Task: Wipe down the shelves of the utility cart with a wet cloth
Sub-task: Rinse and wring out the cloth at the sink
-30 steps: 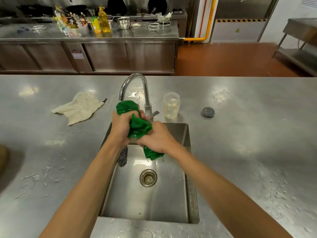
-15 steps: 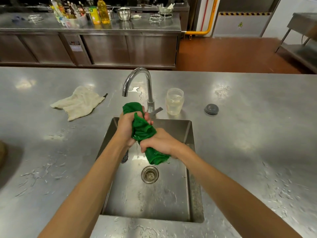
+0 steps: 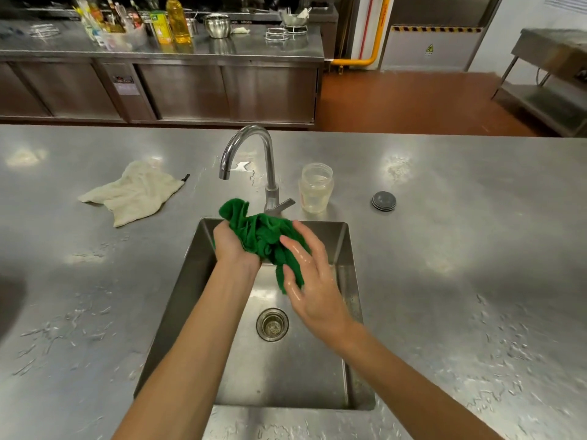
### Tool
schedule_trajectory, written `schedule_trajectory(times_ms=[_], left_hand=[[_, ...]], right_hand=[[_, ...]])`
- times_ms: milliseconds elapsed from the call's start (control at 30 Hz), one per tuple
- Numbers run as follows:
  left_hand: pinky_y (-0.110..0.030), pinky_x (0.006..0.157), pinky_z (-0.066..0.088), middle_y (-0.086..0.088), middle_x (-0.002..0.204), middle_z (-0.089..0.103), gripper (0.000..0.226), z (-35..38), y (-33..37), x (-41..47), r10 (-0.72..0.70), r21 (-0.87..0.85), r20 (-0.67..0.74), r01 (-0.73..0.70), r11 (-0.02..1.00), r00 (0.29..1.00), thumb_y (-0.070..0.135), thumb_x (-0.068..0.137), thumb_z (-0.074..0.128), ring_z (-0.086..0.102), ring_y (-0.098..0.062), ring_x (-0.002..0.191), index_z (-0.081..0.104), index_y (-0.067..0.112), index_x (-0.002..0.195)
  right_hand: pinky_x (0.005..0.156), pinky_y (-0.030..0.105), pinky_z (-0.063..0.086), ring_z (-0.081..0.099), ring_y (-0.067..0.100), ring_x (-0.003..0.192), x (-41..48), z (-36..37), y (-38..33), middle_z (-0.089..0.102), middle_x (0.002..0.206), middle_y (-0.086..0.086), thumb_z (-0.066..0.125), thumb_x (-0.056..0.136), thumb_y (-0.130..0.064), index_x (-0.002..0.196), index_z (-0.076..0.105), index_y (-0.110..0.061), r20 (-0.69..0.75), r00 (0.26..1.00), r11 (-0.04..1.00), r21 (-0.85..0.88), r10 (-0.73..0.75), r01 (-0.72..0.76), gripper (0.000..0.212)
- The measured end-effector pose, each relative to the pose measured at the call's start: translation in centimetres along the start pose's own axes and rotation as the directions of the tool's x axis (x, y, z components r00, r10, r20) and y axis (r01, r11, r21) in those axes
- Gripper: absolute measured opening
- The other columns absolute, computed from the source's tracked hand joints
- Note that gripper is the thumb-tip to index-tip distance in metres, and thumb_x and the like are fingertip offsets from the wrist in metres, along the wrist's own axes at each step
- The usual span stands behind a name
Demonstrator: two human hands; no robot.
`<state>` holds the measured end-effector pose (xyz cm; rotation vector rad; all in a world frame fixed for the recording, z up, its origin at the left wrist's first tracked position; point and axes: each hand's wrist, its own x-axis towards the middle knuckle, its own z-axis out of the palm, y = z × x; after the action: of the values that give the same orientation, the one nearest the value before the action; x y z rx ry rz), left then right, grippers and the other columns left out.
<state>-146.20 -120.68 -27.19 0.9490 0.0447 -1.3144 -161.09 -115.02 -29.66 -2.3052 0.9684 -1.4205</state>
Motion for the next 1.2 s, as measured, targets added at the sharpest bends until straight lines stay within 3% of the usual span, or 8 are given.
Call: schedule_trajectory(times_ms=[100,267,433,567,733,900,1100,1200], left_hand=[[-0.053,0.102,0.049,-0.02,0.114,0.06,0.027,0.7,0.0,-0.6,0.006,0.019,-0.004,-0.006,1.0,1.0,0.022,0.095,0.043,0.064,-0.037,0.11,0.061,0.008,0.11],[-0.042,0.079,0.06,-0.017,0.125,0.066,0.042,1.5,-0.3,-1.8,-0.042,0.044,-0.006,0.043,0.998,0.999,0.023,0.083,0.058,0.069,-0.03,0.104,0.063,0.008,0.122],[-0.038,0.071,0.053,-0.011,0.078,0.073,0.039,0.9,-1.6,-3.5,-0.126,0.049,0.109,0.121,0.991,0.986,0.019,0.103,0.037,0.073,-0.025,0.065,0.07,0.006,0.086],[-0.03,0.063,0.055,-0.005,0.089,0.06,0.028,0.8,-3.1,-4.5,-0.112,0.178,0.048,0.102,0.979,0.993,0.023,0.105,0.034,0.06,-0.02,0.076,0.058,0.016,0.094],[-0.035,0.074,0.055,-0.012,0.088,0.064,0.019,0.9,-3.5,-4.2,-0.051,0.069,0.063,0.046,0.997,0.997,0.013,0.099,0.044,0.065,-0.025,0.082,0.062,0.008,0.098],[-0.042,0.077,0.061,-0.015,0.114,0.072,0.036,1.1,-1.9,-4.6,0.009,0.015,-0.077,-0.008,1.0,0.997,0.024,0.09,0.066,0.072,-0.03,0.099,0.068,0.004,0.12],[-0.045,0.077,0.061,-0.009,0.086,0.069,0.006,1.9,0.2,-4.9,0.239,0.155,-0.208,-0.209,0.965,0.948,0.014,0.081,0.07,0.07,-0.027,0.08,0.066,0.01,0.083],[-0.031,0.057,0.053,-0.003,0.063,0.055,0.024,2.6,1.1,-4.8,0.383,0.24,-0.138,-0.344,0.908,0.913,0.002,0.079,0.065,0.058,-0.018,0.059,0.052,0.013,0.063]], right_hand=[[0.111,0.042,0.041,0.046,0.033,0.134,1.4,-0.8,-0.5,0.045,0.142,0.025,0.062,0.091,0.01,0.126,0.059,-0.006,-0.095,0.993,0.994,0.065,-0.076,0.082,0.039],[0.109,0.051,0.039,0.042,0.033,0.137,2.6,-1.3,-1.4,0.045,0.144,0.026,0.073,0.084,-0.004,0.124,0.062,0.004,-0.088,0.984,0.987,0.039,-0.153,0.156,0.043],[0.106,0.058,0.029,0.04,0.033,0.135,2.9,-1.6,-0.7,0.039,0.154,0.011,0.063,0.083,-0.038,0.137,0.056,-0.016,0.067,0.967,0.944,-0.211,-0.247,0.255,0.059],[0.112,0.053,0.031,0.036,0.034,0.138,4.2,-1.4,0.7,0.04,0.153,0.01,0.063,0.083,-0.048,0.133,0.061,-0.017,0.07,0.988,0.976,-0.161,-0.134,0.144,0.059],[0.067,0.036,0.055,0.062,0.019,0.09,5.2,-0.2,0.2,0.068,0.112,-0.004,0.06,0.083,-0.053,0.121,0.069,-0.025,-0.046,0.999,0.97,-0.24,0.018,-0.028,0.047],[0.058,0.032,0.049,0.057,0.015,0.074,6.3,1.5,-0.4,0.059,0.086,-0.006,0.05,0.087,-0.058,0.094,0.065,-0.023,-0.104,0.963,0.944,-0.197,0.247,-0.263,0.038],[0.054,0.028,0.035,0.053,0.018,0.058,7.8,2.7,-0.9,0.056,0.062,-0.003,0.038,0.094,-0.053,0.067,0.049,-0.021,-0.032,0.885,0.873,-0.153,0.464,-0.463,0.044],[0.059,0.032,0.04,0.056,0.023,0.066,8.6,3.1,-1.0,0.062,0.07,0.006,0.037,0.097,-0.043,0.063,0.05,-0.018,0.049,0.806,0.807,-0.097,0.589,-0.583,0.044]])
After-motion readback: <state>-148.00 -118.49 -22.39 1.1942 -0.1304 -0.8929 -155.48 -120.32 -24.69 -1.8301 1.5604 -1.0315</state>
